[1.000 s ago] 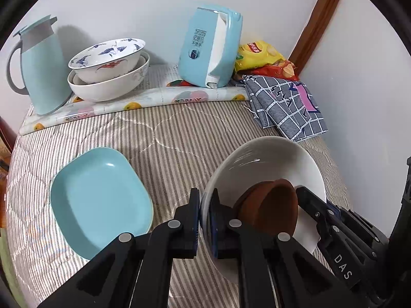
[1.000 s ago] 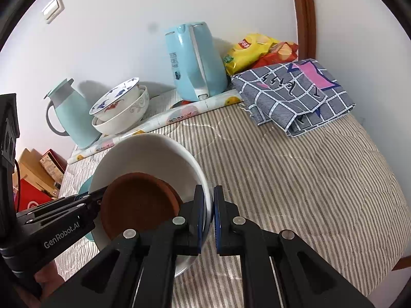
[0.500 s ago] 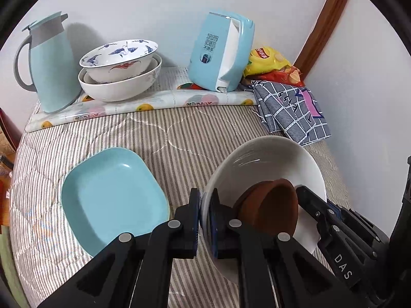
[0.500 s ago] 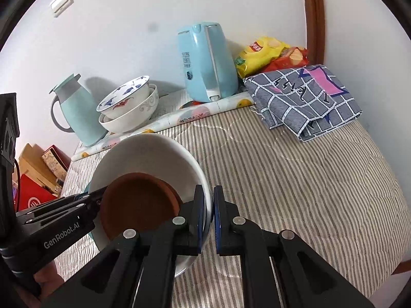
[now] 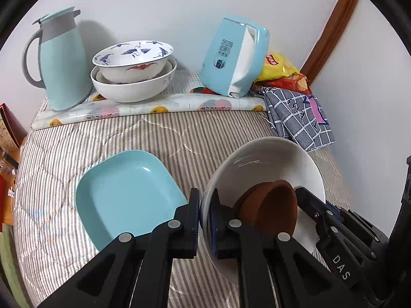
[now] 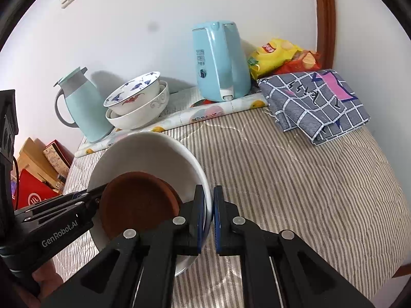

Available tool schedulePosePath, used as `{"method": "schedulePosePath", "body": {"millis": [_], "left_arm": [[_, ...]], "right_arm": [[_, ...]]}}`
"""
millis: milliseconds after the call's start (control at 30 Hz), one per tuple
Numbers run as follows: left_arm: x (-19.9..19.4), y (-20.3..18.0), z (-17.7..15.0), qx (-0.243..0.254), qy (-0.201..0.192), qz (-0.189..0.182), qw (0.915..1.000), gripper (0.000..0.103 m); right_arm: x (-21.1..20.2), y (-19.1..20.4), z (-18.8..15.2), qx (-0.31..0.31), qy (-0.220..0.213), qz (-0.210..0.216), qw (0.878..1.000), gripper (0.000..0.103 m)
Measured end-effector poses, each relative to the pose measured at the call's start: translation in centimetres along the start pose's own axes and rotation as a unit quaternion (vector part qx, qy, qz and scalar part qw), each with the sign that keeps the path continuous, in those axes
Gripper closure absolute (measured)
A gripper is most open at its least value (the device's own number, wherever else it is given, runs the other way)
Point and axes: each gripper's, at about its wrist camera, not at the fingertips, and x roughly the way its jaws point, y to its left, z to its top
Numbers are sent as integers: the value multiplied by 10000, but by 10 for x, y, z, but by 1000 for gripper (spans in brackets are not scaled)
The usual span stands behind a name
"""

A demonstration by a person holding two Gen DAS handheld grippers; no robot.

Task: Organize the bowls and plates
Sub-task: 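Lower the white bowl with both grippers onto the light-blue plate stack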

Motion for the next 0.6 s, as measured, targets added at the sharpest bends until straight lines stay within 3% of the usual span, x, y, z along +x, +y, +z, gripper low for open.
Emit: {"method": "schedulePosePath", "body": {"millis": [600], "left_arm": [[0,37,1,-230,-21,112,9997,95]], "right_arm": [[17,34,0,-157,67,132,9998,96]]}}
